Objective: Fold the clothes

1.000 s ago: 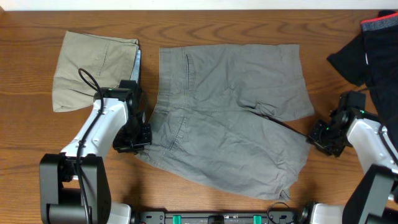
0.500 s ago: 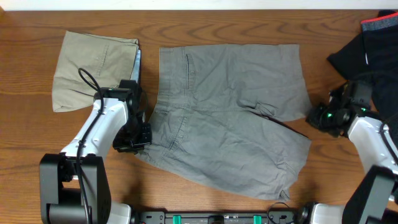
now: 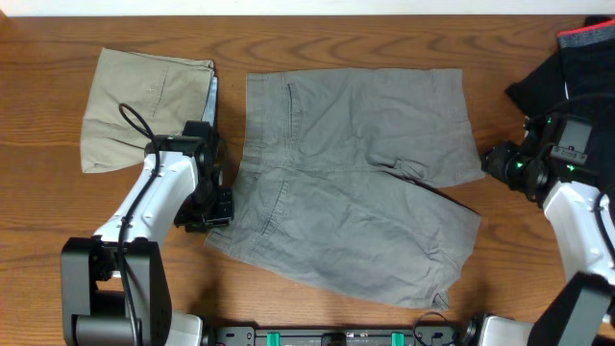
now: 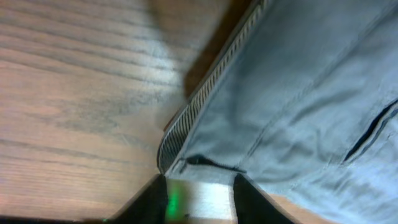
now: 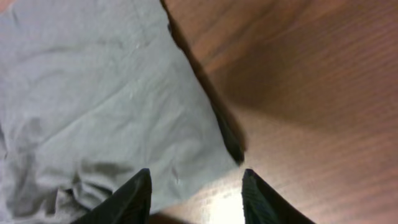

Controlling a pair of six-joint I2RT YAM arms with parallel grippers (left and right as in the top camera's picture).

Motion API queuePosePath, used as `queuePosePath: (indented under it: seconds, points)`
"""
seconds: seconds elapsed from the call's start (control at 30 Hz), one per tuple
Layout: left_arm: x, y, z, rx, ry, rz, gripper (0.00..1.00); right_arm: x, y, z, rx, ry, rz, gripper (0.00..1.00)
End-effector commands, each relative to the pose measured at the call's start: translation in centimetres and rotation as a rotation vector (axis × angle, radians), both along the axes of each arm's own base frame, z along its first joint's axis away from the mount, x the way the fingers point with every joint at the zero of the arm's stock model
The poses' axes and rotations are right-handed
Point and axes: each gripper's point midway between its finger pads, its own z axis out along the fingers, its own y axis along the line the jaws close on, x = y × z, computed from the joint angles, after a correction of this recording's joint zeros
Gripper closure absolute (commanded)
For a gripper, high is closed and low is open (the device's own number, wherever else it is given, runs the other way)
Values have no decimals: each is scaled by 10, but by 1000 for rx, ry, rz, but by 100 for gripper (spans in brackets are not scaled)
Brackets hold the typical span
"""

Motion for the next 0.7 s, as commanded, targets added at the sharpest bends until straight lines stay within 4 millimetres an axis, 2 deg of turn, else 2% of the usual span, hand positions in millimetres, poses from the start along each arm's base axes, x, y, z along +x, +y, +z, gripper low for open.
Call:
queuePosePath:
  seconds: [0.0, 0.07, 0.1, 0.2, 0.37, 0.5, 0.6, 0.67]
  points:
    - [9, 0, 5, -5, -35, 14, 57, 10, -8, -17, 28, 23, -62, 72]
    - [10, 0, 4, -5, -39, 14, 57, 16, -6, -31, 66, 34, -86, 90]
    - [10, 0, 4, -5, -39, 14, 57, 20, -3, -38, 88, 36, -86, 93]
    - [11, -3, 4, -21, -44, 16, 58, 28, 10, -56, 142, 43, -46, 94]
    - [16, -14, 4, -85, -65, 10, 59, 23, 12, -94, 150, 127, -71, 96]
    - [20, -15, 4, -89, -79, 10, 59, 22, -7, -123, 88, 176, -179, 99]
    - [26, -15, 4, -94, -105, 9, 59, 36, -30, -133, 3, 123, -269, 99]
    - [32, -21, 5, -123, -125, 12, 59, 51, -35, -132, -7, 59, -281, 99]
